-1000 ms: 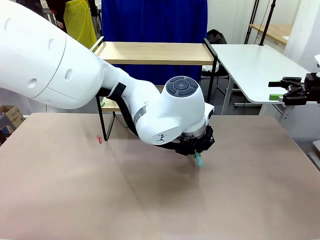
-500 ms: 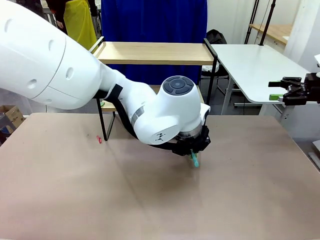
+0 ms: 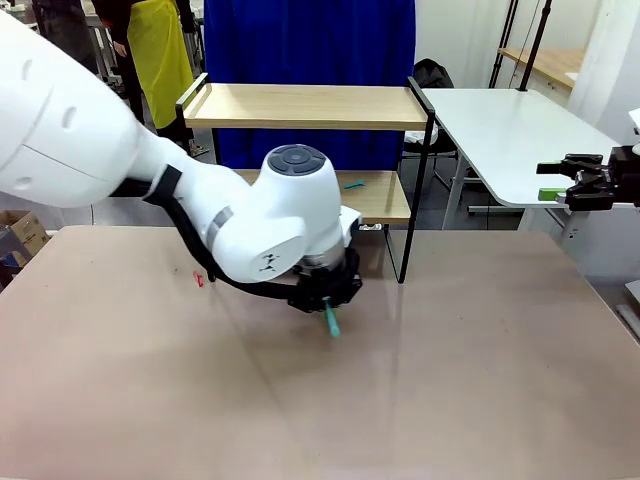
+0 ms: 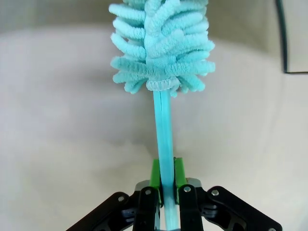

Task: Clean the shelf.
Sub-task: Clean the specific section of the Shelf indicated by the human with the Duster.

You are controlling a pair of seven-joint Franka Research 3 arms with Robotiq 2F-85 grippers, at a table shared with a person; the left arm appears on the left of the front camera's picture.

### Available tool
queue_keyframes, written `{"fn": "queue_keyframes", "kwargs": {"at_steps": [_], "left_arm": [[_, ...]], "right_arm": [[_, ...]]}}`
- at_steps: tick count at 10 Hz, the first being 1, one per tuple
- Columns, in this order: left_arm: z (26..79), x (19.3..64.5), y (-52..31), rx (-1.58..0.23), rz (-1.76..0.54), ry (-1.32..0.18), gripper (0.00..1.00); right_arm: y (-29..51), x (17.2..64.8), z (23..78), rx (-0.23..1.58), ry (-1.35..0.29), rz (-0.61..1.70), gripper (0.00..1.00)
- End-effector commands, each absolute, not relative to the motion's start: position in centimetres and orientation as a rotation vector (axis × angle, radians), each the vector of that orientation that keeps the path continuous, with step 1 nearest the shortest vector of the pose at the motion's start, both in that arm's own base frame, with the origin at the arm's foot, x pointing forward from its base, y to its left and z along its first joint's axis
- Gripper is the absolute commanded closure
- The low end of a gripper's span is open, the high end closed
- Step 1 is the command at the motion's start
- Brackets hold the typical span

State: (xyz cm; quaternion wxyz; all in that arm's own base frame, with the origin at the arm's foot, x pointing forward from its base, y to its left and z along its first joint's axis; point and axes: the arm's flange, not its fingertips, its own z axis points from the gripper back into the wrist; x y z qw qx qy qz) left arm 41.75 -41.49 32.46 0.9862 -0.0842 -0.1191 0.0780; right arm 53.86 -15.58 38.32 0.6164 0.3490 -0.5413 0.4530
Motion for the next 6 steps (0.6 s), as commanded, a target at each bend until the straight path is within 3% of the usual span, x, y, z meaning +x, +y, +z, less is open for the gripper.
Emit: {"fn": "queue_keyframes", "kwargs": {"at_steps": [1, 6], "left_arm": [[33.0, 41.1, -38.0, -0.074, 0.172, -0.195, 0.87], [32.7, 41.1, -32.1, 0.246, 0.269, -0.172, 0.87]], "right_arm": [[-15.4, 53.8, 38.6, 0.803, -1.248, 1.05, 0.0], [-15.4, 53.8, 38.6, 0.803, -1.248, 1.05, 0.0]]}}
